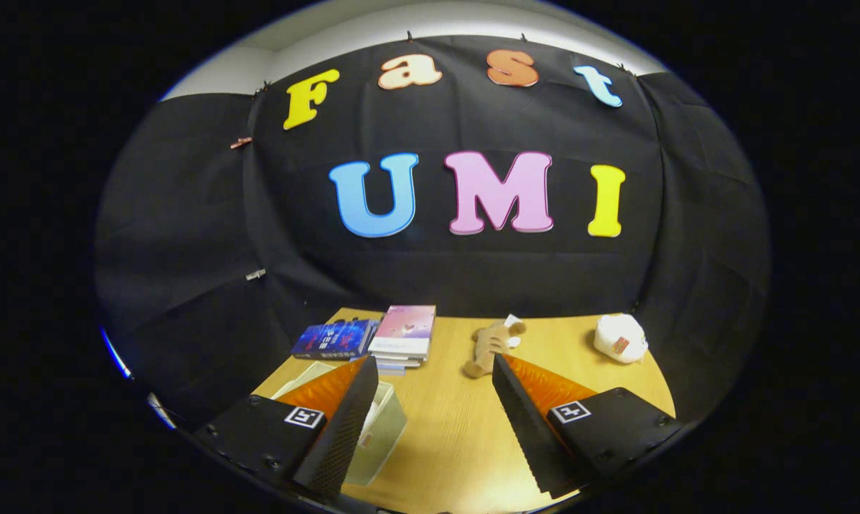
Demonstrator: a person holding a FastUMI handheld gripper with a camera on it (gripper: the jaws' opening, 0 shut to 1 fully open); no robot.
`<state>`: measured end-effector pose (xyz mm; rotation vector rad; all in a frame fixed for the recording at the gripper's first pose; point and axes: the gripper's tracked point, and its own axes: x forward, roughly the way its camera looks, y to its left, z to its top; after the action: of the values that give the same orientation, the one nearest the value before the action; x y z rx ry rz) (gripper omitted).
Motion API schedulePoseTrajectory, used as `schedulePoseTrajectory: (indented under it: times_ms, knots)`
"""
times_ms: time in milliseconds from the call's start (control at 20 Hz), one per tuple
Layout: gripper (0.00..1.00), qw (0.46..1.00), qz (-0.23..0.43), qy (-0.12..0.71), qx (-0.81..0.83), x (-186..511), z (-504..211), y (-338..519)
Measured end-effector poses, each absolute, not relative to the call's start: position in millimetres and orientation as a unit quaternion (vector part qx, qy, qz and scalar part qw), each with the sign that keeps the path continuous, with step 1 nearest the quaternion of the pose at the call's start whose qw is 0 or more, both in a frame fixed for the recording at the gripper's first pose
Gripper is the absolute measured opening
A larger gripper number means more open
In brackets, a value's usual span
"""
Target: Open the storage box then place both shoes into the box .Put the left shoe in first, then the right shoe, with the right side of both shoes facing outward in a uniform manner.
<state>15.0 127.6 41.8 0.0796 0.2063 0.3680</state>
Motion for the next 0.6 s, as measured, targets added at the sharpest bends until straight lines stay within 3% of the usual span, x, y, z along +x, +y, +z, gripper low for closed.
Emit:
schedulePoseTrajectory:
  times_ms: [200,600]
  knots:
    - [0.98,0.984,0.178,0.014,0.026,19.8,81.4,76.8]
    - [0.98,0.986,0.155,-0.043,0.034,13.2,80.5,13.8]
